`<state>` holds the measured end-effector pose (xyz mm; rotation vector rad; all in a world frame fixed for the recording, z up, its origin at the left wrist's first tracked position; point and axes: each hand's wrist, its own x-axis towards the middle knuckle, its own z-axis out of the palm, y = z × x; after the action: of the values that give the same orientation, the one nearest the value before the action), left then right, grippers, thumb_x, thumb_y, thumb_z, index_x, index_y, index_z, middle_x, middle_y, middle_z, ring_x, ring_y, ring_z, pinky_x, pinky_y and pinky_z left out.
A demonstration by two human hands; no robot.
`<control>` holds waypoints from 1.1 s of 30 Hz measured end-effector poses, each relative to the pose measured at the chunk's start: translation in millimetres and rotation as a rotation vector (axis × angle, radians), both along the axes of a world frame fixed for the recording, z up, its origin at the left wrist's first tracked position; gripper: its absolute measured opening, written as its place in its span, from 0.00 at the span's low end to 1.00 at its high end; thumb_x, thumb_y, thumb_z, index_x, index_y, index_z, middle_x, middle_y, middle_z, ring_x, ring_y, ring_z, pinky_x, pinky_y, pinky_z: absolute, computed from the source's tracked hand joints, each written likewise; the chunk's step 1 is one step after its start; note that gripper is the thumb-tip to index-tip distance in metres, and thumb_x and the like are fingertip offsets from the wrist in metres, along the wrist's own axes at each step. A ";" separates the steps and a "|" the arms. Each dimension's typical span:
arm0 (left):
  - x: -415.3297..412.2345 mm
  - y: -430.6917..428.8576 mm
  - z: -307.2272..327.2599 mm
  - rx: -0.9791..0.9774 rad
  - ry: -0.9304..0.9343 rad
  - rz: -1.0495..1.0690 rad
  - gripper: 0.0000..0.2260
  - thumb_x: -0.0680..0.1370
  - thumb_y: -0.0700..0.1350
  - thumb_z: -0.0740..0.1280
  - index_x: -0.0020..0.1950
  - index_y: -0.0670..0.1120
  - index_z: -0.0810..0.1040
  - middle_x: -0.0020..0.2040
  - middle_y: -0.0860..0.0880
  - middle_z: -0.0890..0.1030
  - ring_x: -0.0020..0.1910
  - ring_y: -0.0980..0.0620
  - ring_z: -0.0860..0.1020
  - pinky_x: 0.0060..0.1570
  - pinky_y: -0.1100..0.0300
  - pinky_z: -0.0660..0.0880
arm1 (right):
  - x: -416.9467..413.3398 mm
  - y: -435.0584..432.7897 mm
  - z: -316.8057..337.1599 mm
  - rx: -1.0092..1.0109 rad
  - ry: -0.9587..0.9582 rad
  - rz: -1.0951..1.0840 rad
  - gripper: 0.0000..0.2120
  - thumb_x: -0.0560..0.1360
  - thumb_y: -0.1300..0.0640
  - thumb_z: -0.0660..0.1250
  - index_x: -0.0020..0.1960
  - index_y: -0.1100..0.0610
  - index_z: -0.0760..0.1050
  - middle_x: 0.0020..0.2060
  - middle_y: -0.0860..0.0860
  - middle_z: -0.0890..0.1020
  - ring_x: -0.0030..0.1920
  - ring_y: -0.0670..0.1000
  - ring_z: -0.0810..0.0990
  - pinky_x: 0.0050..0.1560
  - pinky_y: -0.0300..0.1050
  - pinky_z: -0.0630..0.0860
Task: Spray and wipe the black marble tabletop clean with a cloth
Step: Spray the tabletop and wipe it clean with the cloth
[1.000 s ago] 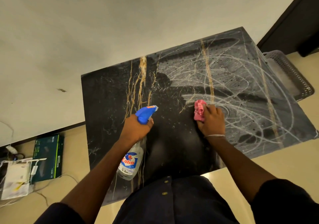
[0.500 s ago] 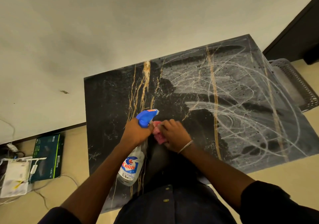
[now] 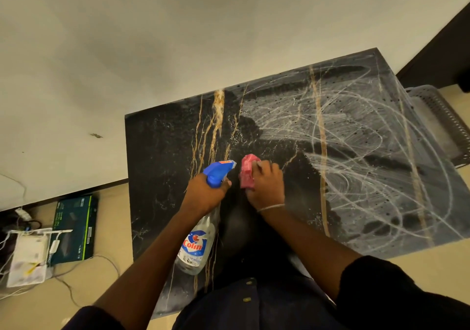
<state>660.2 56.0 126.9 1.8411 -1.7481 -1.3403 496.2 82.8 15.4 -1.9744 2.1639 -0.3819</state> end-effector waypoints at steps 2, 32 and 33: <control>-3.4 -3.7 2.4 -0.016 0.010 0.003 0.07 0.75 0.44 0.69 0.50 0.51 0.73 0.36 0.52 0.77 0.35 0.58 0.75 0.37 0.69 0.70 | 9.9 0.4 -3.4 0.006 0.024 0.240 0.29 0.61 0.47 0.74 0.58 0.59 0.75 0.49 0.55 0.76 0.45 0.56 0.71 0.43 0.49 0.70; 16.0 -45.7 -18.1 0.025 0.048 0.038 0.05 0.77 0.43 0.68 0.46 0.52 0.73 0.37 0.49 0.78 0.34 0.57 0.76 0.37 0.68 0.72 | -87.9 -95.0 -8.5 0.011 0.104 -0.172 0.28 0.71 0.50 0.67 0.66 0.64 0.71 0.56 0.62 0.73 0.55 0.63 0.71 0.59 0.57 0.70; 16.6 -47.4 -18.8 0.033 0.047 0.047 0.05 0.77 0.43 0.68 0.46 0.52 0.73 0.37 0.49 0.78 0.35 0.57 0.77 0.37 0.68 0.72 | -82.7 -98.7 -7.0 0.050 0.096 -0.261 0.29 0.71 0.51 0.68 0.67 0.64 0.70 0.57 0.62 0.72 0.56 0.64 0.70 0.60 0.58 0.68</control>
<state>676.8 8.7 108.1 1.8408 -1.6595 -1.3908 413.4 -15.9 8.3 -1.7207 2.4747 -0.2721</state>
